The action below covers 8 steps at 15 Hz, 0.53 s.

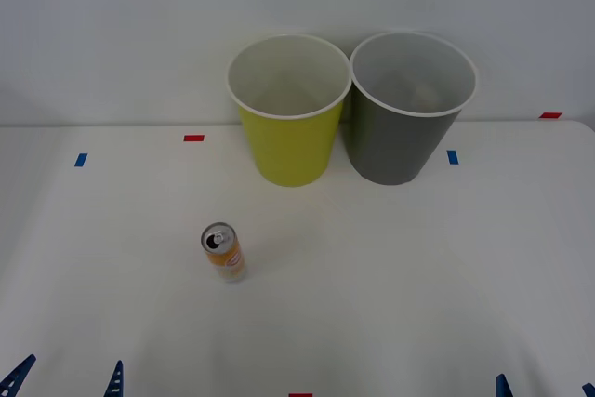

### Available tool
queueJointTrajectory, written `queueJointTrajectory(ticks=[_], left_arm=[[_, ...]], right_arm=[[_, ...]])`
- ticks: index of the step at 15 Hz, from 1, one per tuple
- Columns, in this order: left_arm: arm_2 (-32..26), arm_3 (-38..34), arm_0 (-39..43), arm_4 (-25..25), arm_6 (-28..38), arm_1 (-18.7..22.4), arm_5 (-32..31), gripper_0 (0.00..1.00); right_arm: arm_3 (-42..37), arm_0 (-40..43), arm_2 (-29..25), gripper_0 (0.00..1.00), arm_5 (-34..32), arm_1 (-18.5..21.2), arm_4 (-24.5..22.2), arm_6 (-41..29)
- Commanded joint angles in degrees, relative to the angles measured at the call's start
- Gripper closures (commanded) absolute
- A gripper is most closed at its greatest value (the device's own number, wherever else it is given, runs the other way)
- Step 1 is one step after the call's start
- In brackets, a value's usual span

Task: Put cans in the gray bin and PET bottles in the light green bin.

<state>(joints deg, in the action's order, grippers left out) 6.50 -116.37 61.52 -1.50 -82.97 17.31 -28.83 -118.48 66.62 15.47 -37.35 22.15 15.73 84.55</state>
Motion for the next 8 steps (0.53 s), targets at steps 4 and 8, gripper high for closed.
queueJointTrajectory(ticks=[4, 8], left_arm=[[0.0, 0.0, 0.0, 0.0, 0.0, 0.0, 0.0, 0.0], [0.0, 0.0, 0.0, 0.0, 0.0, 0.0, 0.0, 0.0]], right_arm=[[0.0, 0.0, 0.0, 0.0, 0.0, 0.0, 0.0, 0.0], [0.0, 0.0, 0.0, 0.0, 0.0, 0.0, 0.0, 0.0]])
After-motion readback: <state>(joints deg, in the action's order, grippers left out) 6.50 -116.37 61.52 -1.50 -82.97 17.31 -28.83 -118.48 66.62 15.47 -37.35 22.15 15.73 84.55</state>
